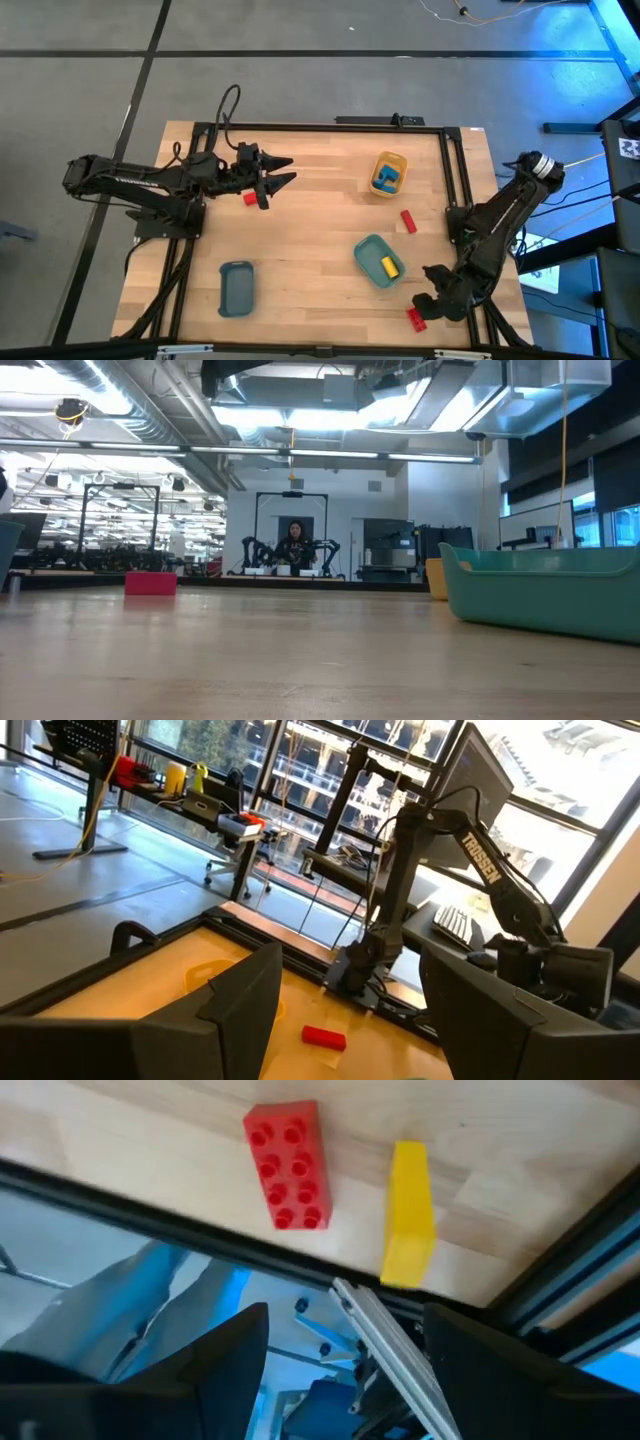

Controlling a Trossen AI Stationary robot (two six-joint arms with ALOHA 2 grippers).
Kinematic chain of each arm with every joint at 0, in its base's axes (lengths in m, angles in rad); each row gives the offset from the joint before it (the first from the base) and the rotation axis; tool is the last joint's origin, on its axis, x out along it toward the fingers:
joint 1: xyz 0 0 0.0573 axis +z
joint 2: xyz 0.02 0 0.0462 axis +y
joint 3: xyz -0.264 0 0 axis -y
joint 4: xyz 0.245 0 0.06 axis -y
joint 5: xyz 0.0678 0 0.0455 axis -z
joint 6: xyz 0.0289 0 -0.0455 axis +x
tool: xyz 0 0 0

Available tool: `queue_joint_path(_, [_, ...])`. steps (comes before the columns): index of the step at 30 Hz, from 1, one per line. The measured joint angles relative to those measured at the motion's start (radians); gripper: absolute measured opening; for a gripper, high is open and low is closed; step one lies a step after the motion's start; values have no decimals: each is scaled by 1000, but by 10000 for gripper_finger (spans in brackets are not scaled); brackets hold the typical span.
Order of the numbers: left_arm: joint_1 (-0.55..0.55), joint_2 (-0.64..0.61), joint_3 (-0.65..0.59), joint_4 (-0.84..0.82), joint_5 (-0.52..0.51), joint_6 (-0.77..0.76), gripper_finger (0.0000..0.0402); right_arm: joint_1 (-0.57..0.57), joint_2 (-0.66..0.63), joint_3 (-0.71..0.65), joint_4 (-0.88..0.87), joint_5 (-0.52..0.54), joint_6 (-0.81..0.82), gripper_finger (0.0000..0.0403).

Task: Sort & place blocks by color
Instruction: Put the yellow block into the green bin

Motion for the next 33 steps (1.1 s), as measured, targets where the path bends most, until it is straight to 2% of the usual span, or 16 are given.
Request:
queue_joint_path(6, [0, 0, 0, -1, 1, 0, 231, 14, 65, 0, -62, -30, 2, 266])
queue_joint_path(15, [0, 0, 0, 11, 1, 0, 231, 13, 78, 0, -69, -26, -1, 264])
queue_joint_path(33, [0, 0, 0, 14, -3, 0, 231, 12, 123, 0, -67, -24, -18, 217])
